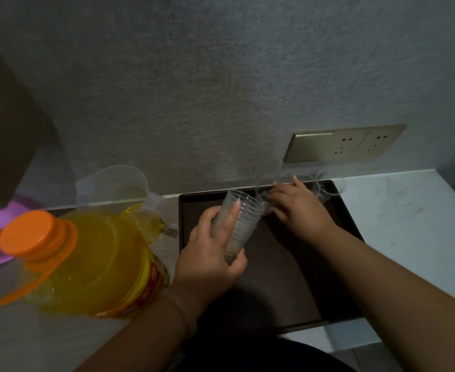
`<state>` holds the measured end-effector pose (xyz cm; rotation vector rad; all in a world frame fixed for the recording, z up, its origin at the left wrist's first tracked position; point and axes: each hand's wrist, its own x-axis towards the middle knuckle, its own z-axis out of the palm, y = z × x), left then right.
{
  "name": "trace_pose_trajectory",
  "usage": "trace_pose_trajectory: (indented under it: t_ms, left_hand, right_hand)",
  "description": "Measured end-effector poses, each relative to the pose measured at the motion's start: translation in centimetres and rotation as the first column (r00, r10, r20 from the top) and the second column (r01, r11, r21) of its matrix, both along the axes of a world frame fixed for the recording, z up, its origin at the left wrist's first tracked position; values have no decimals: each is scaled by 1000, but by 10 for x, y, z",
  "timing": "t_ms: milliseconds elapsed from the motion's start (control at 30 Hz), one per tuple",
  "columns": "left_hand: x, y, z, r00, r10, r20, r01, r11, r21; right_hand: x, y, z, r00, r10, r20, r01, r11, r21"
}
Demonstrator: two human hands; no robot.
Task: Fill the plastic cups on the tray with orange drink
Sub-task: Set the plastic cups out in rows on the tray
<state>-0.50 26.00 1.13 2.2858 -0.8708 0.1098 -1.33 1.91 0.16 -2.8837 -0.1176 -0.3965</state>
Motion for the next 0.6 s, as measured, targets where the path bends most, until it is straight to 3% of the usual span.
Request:
trace_pose_trajectory:
  t_ms: [100, 167, 233, 300, 367, 600]
  left_hand:
    - [1, -1, 1, 1000, 13, -10, -13, 1000, 13]
    - [-1, -3, 2, 1000, 26, -1, -26, 999, 43]
    - [-3, -6, 4, 999, 30, 22, -32, 996, 86]
    - [-5, -9, 4, 999, 23, 28, -26, 993, 118]
    - [-8, -11, 5, 1000, 16, 18, -18, 990, 137]
    - [-14, -2, 6, 1000, -12, 0, 11, 996, 89]
  right_hand:
    - [-7, 2, 13, 998, -24, 53, 21, 998, 51]
    - [-13, 11, 32, 983, -101, 154, 69, 977, 200]
    - [-18, 28, 57, 971, -183, 153, 91, 875, 475]
    - [-18, 43, 73, 990, -143, -4, 112, 760, 641]
    - [-17, 52, 79, 986, -63, -153, 151, 716, 682]
    - [-22, 61, 90, 963, -34, -268, 204, 743, 638]
